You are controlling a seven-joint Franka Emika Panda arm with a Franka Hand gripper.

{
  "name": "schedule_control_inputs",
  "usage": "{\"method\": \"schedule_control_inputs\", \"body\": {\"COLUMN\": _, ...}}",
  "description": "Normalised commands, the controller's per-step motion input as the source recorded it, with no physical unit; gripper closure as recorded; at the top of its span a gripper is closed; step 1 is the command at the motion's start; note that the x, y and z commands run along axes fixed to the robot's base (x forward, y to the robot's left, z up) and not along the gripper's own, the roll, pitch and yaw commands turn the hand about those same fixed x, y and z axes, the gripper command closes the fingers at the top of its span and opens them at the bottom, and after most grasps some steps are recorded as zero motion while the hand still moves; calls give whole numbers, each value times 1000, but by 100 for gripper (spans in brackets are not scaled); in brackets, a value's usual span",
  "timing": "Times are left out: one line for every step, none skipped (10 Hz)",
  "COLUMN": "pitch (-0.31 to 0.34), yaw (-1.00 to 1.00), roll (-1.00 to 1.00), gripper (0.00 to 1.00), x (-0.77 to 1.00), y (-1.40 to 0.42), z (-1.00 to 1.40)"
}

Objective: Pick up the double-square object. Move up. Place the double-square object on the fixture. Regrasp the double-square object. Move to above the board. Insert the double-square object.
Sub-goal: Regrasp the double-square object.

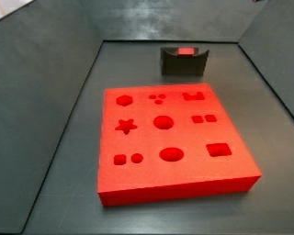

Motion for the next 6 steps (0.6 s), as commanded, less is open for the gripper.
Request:
{"method": "schedule_control_inputs", "body": {"pitch": 146, "yaw": 69, "roll": 1000, "gripper": 0, "x": 86, "y": -38, "z": -9}}
{"method": "schedule_control_inputs", "body": {"pitch": 169, "yaw": 103, "roll": 845, "gripper": 0, "x": 93, "y": -40, "z": -16}}
{"method": "schedule_control_inputs", "body": {"pitch": 162, "yaw": 123, "roll": 651, "gripper": 0, "x": 94, "y": -40, "z": -17}}
{"method": "schedule_control_inputs", "body": {"pitch": 146, "yaw": 152, "roll": 404, "gripper": 0, "x": 94, "y": -39, "z": -16}}
{"method": "schedule_control_inputs", "body": {"pitch": 131, "yaw": 164, "roll": 309, "gripper": 0, "x": 92, "y": -30, "z": -9}}
{"method": "schedule_control_inputs", "body": {"pitch": 124, "yaw": 253, "roll": 144, "gripper": 0, "x": 32, "y": 75, "z": -1000}}
